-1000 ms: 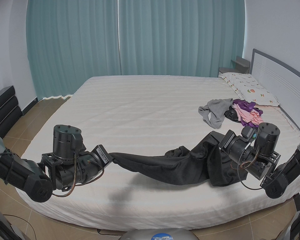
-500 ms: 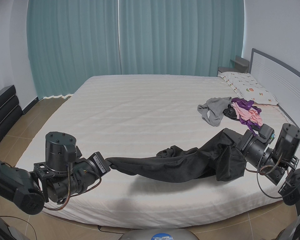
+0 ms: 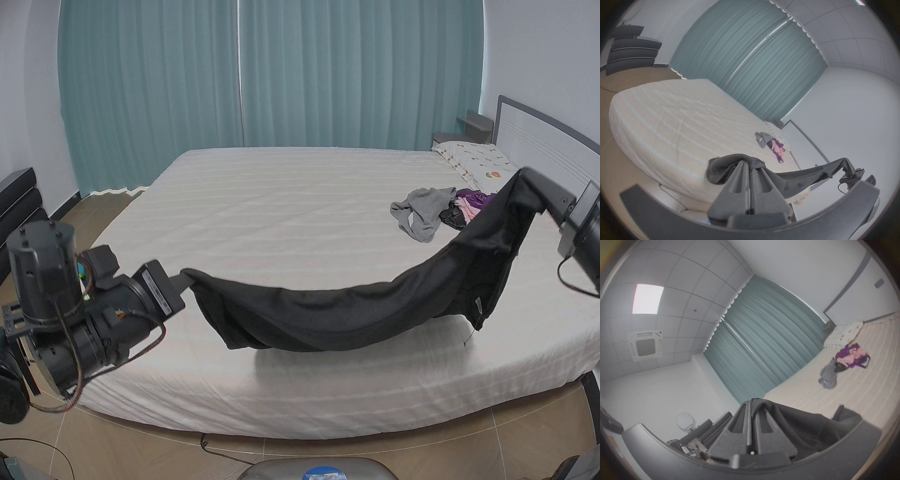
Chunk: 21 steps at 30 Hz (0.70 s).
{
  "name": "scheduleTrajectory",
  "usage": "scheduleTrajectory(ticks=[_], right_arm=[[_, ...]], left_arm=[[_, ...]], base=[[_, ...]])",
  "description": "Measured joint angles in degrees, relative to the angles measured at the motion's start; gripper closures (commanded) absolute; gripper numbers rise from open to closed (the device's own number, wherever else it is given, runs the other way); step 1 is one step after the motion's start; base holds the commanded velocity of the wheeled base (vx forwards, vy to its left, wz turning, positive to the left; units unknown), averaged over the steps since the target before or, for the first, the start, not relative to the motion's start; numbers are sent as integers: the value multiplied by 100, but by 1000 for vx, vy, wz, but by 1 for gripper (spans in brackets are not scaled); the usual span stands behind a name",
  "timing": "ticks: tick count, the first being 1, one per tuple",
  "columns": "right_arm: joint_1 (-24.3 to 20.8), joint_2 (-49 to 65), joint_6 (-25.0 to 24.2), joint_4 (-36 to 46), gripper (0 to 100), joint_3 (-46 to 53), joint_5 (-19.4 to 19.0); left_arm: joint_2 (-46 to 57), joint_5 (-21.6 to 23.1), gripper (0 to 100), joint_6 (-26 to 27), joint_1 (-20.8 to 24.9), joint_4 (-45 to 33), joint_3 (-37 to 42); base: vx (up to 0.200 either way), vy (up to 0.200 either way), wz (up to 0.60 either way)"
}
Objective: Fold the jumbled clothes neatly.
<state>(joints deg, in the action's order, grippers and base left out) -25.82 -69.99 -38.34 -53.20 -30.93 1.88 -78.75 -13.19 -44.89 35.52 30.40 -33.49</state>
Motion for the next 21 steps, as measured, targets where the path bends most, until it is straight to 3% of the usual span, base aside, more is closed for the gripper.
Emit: scheduleTrajectory(ticks=[7, 14, 21], right_arm=[[356, 28, 57, 478, 100, -920, -434], [717, -855, 71, 497, 100, -1738, -590], [923, -1843, 93, 468, 100, -2547, -633]], left_arm=[[102, 22, 100, 55, -251, -664, -1141], [-652, 68, 100, 41, -516, -802, -2100], [-1730, 129, 100, 17, -870, -851, -3228]], base=[[0, 0, 0], [0, 0, 0], [200, 0, 0]])
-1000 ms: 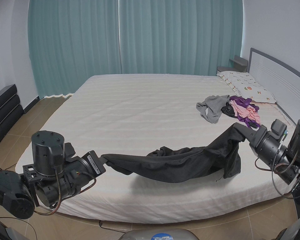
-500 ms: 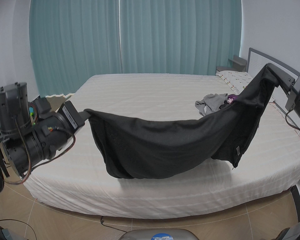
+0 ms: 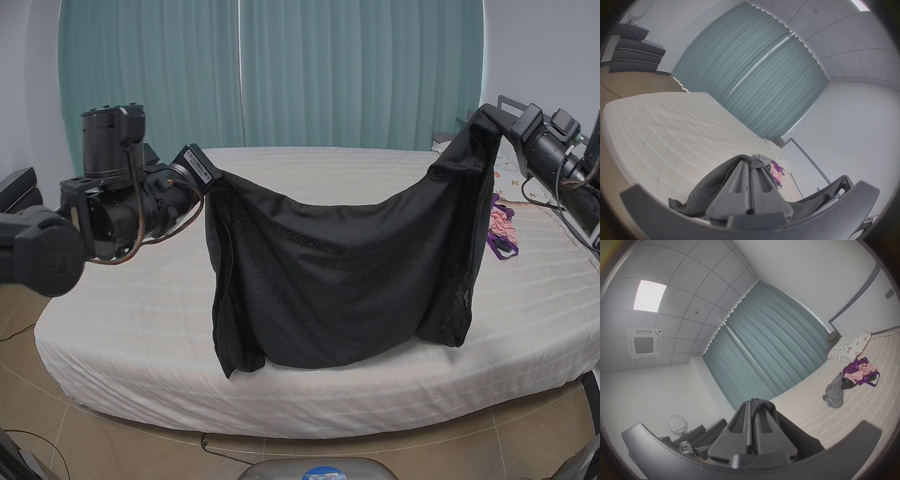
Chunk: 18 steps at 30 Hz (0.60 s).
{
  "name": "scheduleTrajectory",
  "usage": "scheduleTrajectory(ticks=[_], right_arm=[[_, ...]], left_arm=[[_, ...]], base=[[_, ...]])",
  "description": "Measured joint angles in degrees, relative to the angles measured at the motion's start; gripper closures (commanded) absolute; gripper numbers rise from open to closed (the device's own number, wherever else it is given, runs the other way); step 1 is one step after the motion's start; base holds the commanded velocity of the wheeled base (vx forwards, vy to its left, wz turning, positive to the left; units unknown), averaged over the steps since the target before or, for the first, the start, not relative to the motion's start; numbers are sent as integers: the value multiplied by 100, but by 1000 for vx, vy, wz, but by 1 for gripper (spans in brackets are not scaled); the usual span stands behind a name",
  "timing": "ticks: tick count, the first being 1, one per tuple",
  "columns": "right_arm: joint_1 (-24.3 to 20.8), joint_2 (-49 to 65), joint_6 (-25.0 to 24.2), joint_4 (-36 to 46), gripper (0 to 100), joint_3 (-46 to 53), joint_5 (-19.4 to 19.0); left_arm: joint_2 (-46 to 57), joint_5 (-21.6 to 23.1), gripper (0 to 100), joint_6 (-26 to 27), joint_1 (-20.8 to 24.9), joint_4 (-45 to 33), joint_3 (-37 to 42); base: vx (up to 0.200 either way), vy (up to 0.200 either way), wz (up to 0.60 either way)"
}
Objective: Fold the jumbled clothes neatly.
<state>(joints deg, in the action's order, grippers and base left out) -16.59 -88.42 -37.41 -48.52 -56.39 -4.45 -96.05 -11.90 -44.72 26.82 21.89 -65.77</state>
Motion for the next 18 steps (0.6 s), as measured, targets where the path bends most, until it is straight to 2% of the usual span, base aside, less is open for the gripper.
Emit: scheduleTrajectory(ticks=[4, 11, 17, 18], right_arm=[[80, -566, 28, -1, 100, -433, -1], [199, -1492, 150, -6, 100, -1100, 5], [284, -2199, 246, -30, 100, -1535, 43], [297, -2304, 255, -55, 100, -1579, 46]], left_arm=[[-539, 79, 100, -1, -224, -41, -499], [-1247, 468, 100, -6, -483, -301, -1253], [-1888, 558, 100, -9, -618, -517, -1931], [-1991, 567, 100, -9, -635, -575, -2004]], base=[[200, 0, 0], [200, 0, 0], [200, 0, 0], [0, 0, 0]])
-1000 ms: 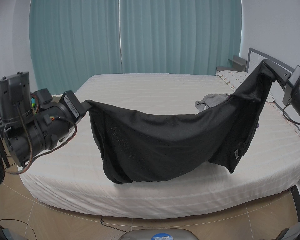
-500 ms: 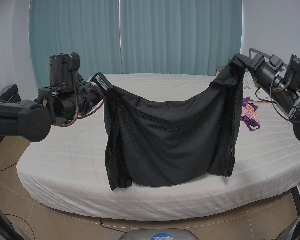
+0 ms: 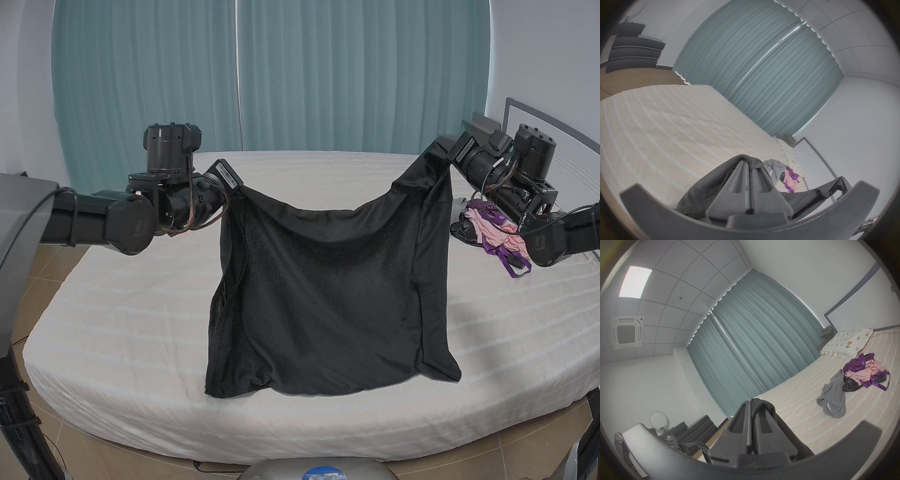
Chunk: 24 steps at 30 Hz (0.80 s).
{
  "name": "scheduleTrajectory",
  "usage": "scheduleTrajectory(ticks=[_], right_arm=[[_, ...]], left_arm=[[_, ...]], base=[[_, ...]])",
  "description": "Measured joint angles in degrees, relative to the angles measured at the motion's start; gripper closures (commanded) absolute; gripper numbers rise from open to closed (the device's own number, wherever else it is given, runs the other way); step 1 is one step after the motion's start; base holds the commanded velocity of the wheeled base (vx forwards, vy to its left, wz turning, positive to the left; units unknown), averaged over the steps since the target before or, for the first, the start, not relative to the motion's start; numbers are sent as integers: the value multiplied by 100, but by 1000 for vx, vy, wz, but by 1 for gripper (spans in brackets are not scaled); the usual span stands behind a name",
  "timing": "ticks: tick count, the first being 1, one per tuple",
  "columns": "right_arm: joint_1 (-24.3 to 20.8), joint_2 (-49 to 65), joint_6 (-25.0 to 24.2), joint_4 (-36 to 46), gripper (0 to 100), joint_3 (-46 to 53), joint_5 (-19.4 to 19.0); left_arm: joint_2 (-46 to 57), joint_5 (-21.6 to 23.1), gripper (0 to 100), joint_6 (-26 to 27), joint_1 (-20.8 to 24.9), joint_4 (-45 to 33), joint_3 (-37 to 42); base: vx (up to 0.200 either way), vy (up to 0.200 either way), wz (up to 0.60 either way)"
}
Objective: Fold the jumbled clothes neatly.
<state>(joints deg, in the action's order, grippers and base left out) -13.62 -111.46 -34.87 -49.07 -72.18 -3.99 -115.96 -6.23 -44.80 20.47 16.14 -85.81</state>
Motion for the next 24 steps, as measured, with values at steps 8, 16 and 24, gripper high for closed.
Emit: scheduleTrajectory(ticks=[8, 16, 24], right_arm=[[63, -834, 20, -143, 100, -155, 32], [122, -1742, 9, -178, 100, -419, 191], [124, -2625, 16, -165, 0, -878, 469]], left_arm=[[-913, 35, 100, -28, -52, -148, -485], [-1888, 16, 100, -233, -46, -233, -1157], [-2622, -17, 0, -499, -27, -336, -1584]], base=[[0, 0, 0], [0, 0, 0], [0, 0, 0]])
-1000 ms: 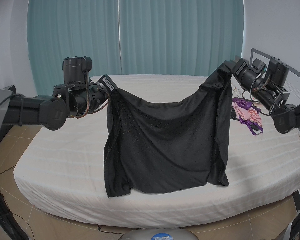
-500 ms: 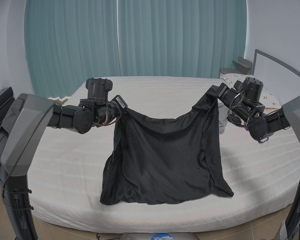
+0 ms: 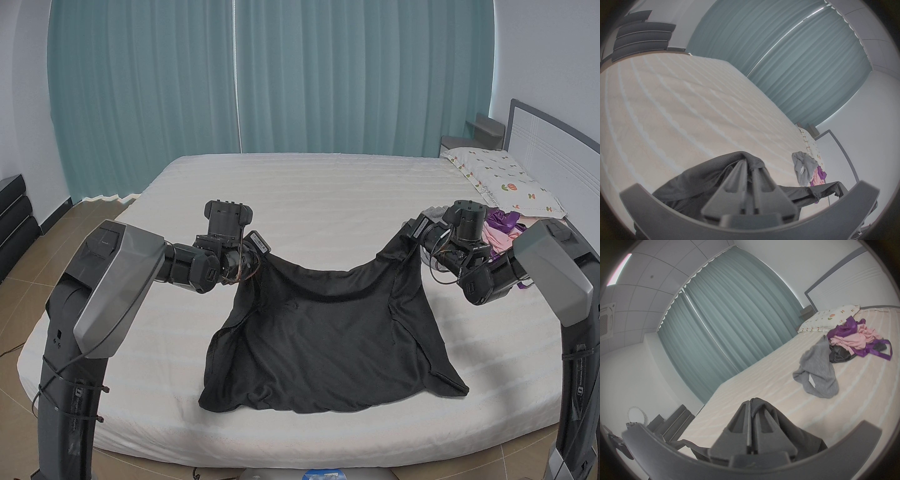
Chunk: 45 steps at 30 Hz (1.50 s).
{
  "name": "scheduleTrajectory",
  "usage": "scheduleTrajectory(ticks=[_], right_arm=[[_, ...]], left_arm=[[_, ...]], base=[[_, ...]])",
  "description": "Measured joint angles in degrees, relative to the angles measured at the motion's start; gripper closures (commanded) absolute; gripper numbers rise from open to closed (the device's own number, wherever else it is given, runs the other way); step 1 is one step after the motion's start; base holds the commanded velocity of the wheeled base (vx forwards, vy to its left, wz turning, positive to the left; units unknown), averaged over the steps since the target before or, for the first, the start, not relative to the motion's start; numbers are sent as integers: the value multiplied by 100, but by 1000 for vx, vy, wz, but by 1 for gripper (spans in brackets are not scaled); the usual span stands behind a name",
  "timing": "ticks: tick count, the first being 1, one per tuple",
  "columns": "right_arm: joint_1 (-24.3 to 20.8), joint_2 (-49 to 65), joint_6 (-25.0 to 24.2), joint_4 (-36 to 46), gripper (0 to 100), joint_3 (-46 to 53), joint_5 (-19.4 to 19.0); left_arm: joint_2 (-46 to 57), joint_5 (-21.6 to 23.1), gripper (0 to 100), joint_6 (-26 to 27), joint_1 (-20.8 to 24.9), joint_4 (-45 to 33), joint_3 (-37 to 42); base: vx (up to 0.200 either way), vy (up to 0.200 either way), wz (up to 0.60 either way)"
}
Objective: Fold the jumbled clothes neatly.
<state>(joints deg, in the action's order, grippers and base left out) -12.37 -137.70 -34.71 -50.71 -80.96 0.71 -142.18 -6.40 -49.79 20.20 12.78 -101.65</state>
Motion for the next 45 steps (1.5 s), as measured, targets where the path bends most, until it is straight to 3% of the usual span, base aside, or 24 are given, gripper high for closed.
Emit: scheduleTrajectory(ticks=[4, 9, 16, 23, 30, 39, 45], right_arm=[[-30, -356, 118, 68, 0, -32, 16], [17, -579, 290, 202, 0, 108, 22], [245, -364, 268, 408, 0, 496, -39], [439, 239, 80, 602, 0, 930, -276], [612, 675, -306, 668, 0, 1086, -260], [530, 1030, -556, 1048, 0, 1593, -262], [293, 1106, -569, 1571, 0, 1858, -223]], left_arm=[[-272, -5, 0, -33, 0, -140, -100], [-455, -5, 0, -46, -11, -853, -210], [-366, 61, 0, -205, -132, -1231, -106], [273, 640, 0, -512, -369, -1315, 451], [1035, 1031, 0, -594, -566, -1300, 1424], [1866, 1241, 0, -631, -596, -686, 2883], [2120, 1258, 0, -944, -532, 525, 3950]], base=[[0, 0, 0], [0, 0, 0], [0, 0, 0], [0, 0, 0], [0, 0, 0], [0, 0, 0], [0, 0, 0]])
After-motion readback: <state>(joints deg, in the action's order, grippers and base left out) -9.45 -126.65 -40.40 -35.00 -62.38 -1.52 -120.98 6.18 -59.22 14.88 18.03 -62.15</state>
